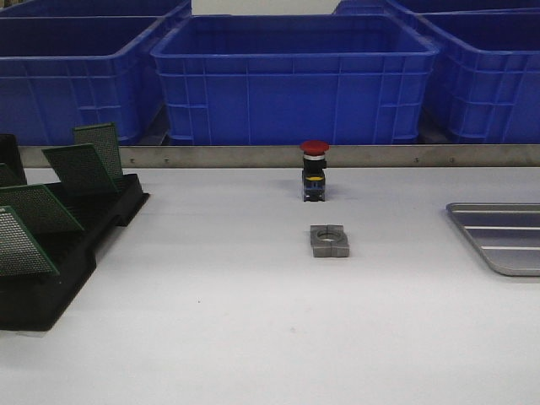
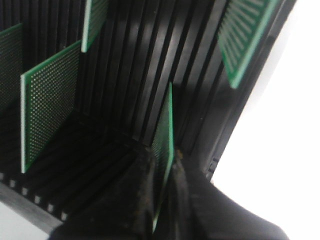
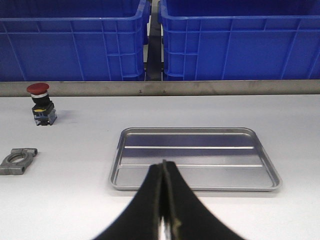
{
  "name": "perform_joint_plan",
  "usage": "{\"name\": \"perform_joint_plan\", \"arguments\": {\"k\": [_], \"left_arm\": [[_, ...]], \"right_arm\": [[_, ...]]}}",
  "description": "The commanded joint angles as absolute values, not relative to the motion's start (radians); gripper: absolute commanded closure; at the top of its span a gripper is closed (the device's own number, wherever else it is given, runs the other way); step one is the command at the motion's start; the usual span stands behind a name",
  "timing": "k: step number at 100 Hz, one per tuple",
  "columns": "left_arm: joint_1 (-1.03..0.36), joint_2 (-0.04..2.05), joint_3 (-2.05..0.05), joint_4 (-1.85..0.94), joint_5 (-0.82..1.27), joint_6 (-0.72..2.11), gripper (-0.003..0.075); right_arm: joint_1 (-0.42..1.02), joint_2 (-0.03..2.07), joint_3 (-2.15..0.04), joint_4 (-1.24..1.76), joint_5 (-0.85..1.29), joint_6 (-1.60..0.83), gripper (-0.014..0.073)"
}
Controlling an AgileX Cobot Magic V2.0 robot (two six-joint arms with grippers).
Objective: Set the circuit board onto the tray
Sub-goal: 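Grasp the green perforated board in the rack with the left gripper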
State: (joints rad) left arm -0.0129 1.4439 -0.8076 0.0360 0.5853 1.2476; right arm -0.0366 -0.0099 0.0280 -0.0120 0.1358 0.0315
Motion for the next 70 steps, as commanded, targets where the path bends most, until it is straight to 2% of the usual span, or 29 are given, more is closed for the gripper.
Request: {"name": "perform_joint_plan", "arguments": {"k": [1,49,70], "left_arm": [[-0.014,1.389,-0.834,0.026,0.561,1.225,0.0741],[-0.014,1.047,-0.834,-0.028,0.701,1.225,0.0741],[-0.018,0.93,-0.834,-0.318,0.705,1.228,0.0741]], "right_arm": [[-0.041,-0.036,0.014,-0.008,0.059,0.024,0.0654],[-0.041,-0.036,0.014,-0.008,0.059,0.024,0.0654],[-0.041,-0.036,0.014,-0.008,0.059,0.024,0.0654]]}}
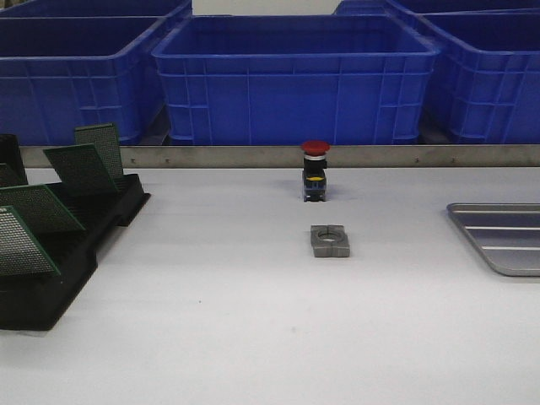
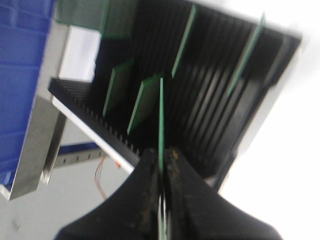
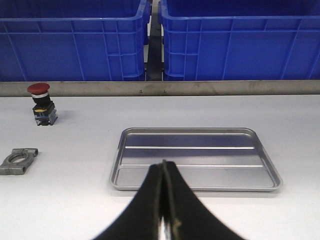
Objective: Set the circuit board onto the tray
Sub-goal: 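Grasp the green perforated board in the rack with the left gripper, then lift the green board out of the rack with the left gripper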
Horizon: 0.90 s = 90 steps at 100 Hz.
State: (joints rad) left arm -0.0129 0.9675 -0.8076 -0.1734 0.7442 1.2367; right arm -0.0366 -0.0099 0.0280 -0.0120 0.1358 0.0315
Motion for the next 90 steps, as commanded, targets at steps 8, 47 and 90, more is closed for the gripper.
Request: {"name": "perform_joint_plan", "arguments": {"k": [8,47,90], "left_arm": [[-0.039,0.925,-0.834,-0.428,0.744,1.278,0.0741],[-0.331,1.07,-0.832,-0.599,0.796,1.296,0.0741],[-0.618,1.28,-0.832,-0.659,0.689,1.296,0.0741]], "right_arm": [[-0.041,-0.036,0.014,-0.008,0.059,0.024,0.0654],[-0.041,-0.036,0.014,-0.009,0.059,0.024,0.0654],[-0.041,-0.036,0.014,0.0,0.052,0.026,0.0654]]}}
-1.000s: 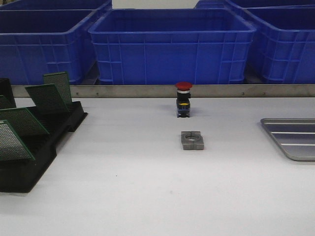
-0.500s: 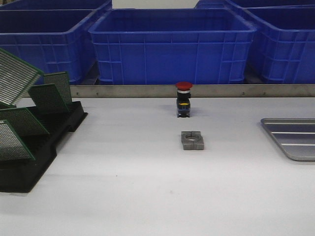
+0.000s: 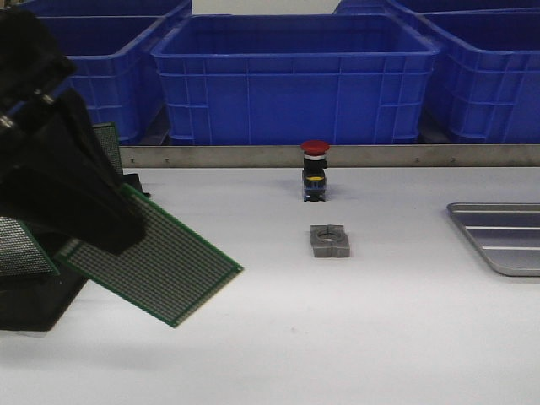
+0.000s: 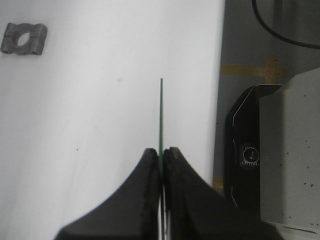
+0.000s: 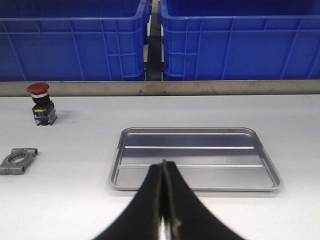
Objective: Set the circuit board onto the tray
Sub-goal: 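Lift the green board out of the rack with the left gripper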
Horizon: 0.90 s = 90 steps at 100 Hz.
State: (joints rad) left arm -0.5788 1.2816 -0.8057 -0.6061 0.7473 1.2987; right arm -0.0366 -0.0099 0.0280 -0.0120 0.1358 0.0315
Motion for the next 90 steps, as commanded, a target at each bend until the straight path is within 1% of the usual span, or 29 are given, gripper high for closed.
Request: {"name": "perform_joint_plan", "arguments": {"k": [1,11,22,38,45,60,68,73,80,85,87,90], "left_arm": [[-0.624,1.282,-0.832,-0.659,0.686,1.296,0.0741],[-0.657,1.297,-0.832,-0.659,0.653,1.296,0.0741],[-0.67,1.297,-0.832,-0.659,0.647,1.296,0.0741],[-0.67,1.297,-0.832,-0.659,0.641,1.296,0.0741],[-0.67,1.297,-0.832,-0.659,0.641,1.296,0.0741],[-0.67,1.297,-0.832,-0.659,0.641,1.296,0.0741],[-0.67,1.297,-0.832,-0.659,0.641,1.296,0.0741],[-0.67,1.297,-0.832,-0.659,0.641,1.296,0.0741],[-0.67,1.297,-0.832,-0.659,0.641,1.296,0.0741],[-0.67,1.297,-0.832,-0.659,0.639,1.296,0.0741],[-0.67,1.297,-0.832,-0.659,0.639,1.296,0.0741],[-0.67,1.297,-0.832,-0.659,0.637,1.296,0.0741]], "right_arm": [[-0.041,-0.036,0.014,0.0,0.048,0.026,0.0654],[-0.041,-0.036,0.008,0.038,0.022,0.027,0.0654],[-0.039,-0.018,-0.025,0.074,0.088,0.027,0.0654],[-0.039,0.067,-0.098,0.202,0.115,0.029,0.0655],[-0.039,0.123,-0.147,0.237,0.178,0.029,0.0655],[-0.039,0.276,-0.279,0.251,0.388,0.028,0.0655],[-0.039,0.351,-0.346,0.247,0.418,0.02,0.0646],[-0.039,0.392,-0.376,0.247,0.415,0.0,0.0618],[-0.039,0.447,-0.413,0.247,0.412,-0.048,0.0534],[-0.039,0.483,-0.436,0.251,0.417,-0.078,0.0435],[-0.039,0.499,-0.445,0.258,0.419,-0.09,0.0408],[-0.039,0.527,-0.456,0.272,0.42,-0.107,0.0342]]}}
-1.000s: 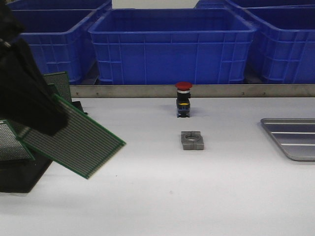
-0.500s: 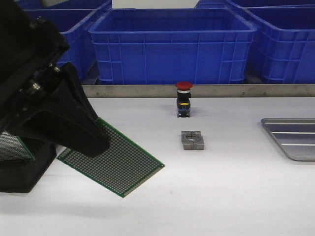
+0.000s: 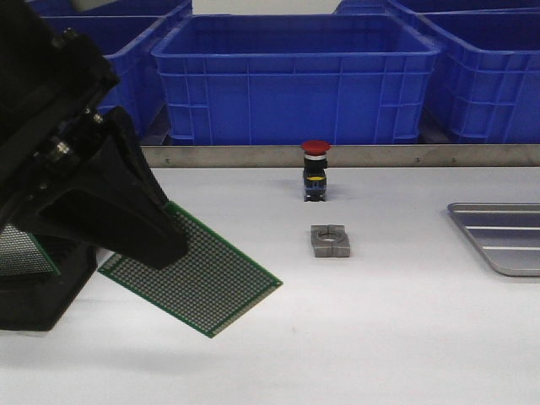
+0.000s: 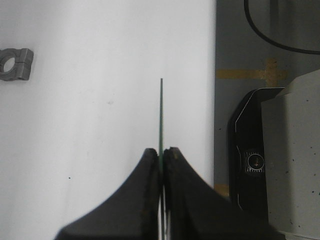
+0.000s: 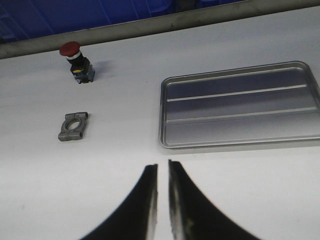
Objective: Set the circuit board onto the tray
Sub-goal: 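Lift the green board out of the rack with the left gripper, then bring the right gripper to the board and grasp its free edge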
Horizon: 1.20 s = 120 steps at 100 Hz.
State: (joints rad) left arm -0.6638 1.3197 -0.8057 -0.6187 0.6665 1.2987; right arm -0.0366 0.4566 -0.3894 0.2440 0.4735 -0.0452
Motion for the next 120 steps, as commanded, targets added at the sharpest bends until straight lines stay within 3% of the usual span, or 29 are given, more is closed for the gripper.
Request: {"name": "perform_joint_plan", "arguments": {"k": [1,9,16,48,76,95,120], "left_arm": [[-0.67,1.297,-0.832,-0.659,0.637,1.296,0.0741],[-0.67,1.297,-0.832,-0.659,0.635,1.296,0.0741],[-0.67,1.297,-0.832,-0.659,0.628,1.296,0.0741],[-0.67,1.297,-0.832,-0.659,0.605,1.296,0.0741],[-0.67,1.297,-0.832,-0.659,0.607,1.296,0.0741],[-0.67,1.297,-0.832,-0.659,0.607,1.296,0.0741],[-0.67,1.297,-0.832,-0.659,0.607,1.296,0.0741]], "right_arm": [[-0.039,0.532,-0.461,0.279,0.42,-0.117,0.0329],[-0.017,0.595,-0.489,0.315,0.431,-0.195,0.0208],[0.044,0.644,-0.513,0.358,0.436,-0.245,0.0165],[0.451,0.835,-0.577,0.437,0.378,-0.519,0.0167],[0.708,1.031,-0.591,0.437,0.212,-0.631,0.0167],[0.808,1.175,-0.664,0.437,0.23,-0.664,0.0167],[0.822,1.327,-0.788,0.437,0.287,-0.664,0.0167]]}}
